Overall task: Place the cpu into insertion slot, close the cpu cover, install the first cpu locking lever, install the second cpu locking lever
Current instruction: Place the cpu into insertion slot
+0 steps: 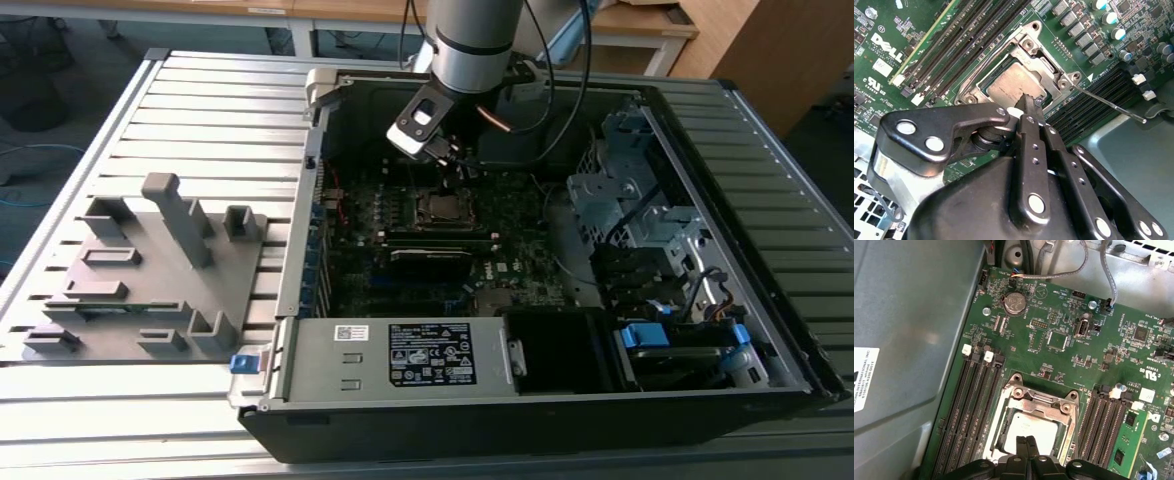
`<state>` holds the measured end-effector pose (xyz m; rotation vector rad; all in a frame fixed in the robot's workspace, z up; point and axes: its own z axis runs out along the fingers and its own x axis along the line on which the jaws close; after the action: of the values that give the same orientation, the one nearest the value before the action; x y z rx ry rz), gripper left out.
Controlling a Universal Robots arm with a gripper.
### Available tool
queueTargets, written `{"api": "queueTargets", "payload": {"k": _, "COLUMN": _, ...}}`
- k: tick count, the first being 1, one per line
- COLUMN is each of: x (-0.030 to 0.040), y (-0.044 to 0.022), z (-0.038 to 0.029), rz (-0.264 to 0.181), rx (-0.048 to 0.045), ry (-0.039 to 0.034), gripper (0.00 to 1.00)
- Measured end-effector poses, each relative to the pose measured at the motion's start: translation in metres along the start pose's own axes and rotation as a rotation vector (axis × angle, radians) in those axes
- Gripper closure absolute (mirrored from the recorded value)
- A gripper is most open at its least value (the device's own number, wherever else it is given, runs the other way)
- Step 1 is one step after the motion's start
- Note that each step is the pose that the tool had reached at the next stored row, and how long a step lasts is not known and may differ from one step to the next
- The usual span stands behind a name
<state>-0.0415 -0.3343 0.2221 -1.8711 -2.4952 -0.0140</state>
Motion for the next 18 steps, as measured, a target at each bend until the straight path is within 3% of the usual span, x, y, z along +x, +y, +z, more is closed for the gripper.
{"api": "queueTargets", "payload": {"k": 4, "x": 0.0000, "y": 0.0000, "z": 0.0000, "rz": -0.026, "rx": 0.0006, "ry": -0.0002, "gripper": 0.90}}
{"api": "queueTargets", "payload": {"k": 12, "x": 0.0000, "y": 0.0000, "z": 0.0000, "rz": -0.030, "rx": 0.0007, "ry": -0.0002, "gripper": 0.90}}
{"api": "queueTargets", "payload": {"k": 18, "x": 0.0000, "y": 0.0000, "z": 0.0001, "rz": -0.082, "rx": 0.0015, "ry": 0.0007, "gripper": 0.90}}
